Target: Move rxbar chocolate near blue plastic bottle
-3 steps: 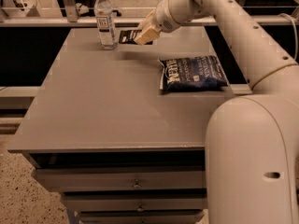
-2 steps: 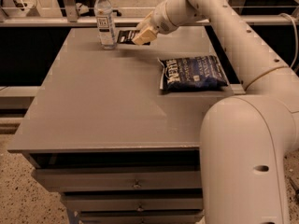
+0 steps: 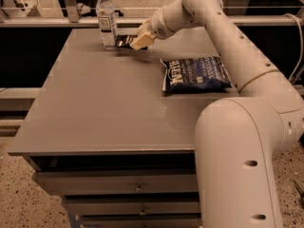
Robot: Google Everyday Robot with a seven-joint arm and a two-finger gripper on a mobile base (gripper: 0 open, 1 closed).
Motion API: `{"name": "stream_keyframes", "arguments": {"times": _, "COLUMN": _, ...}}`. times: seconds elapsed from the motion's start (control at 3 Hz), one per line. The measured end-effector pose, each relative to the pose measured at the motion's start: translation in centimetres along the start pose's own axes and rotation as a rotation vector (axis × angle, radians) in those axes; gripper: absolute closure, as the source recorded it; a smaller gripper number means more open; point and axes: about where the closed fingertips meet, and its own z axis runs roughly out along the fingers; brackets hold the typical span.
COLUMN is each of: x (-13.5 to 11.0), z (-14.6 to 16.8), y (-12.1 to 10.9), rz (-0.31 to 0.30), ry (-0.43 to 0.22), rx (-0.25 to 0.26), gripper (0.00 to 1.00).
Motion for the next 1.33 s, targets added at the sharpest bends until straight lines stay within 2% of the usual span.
{"name": "stream_keyframes", "arguments": {"times": 1.0, "x": -0.4, "z": 1.7, "y": 0.1, "rz": 0.013, "ry": -0.015, "rx": -0.010, "gripper": 0.05}}
{"name": "stream_keyframes", "arguments": {"times": 1.33, "x": -0.5, "z": 1.9, "y": 0.2, "rz": 0.014, "ry": -0.016, "rx": -0.015, "gripper": 0.00}}
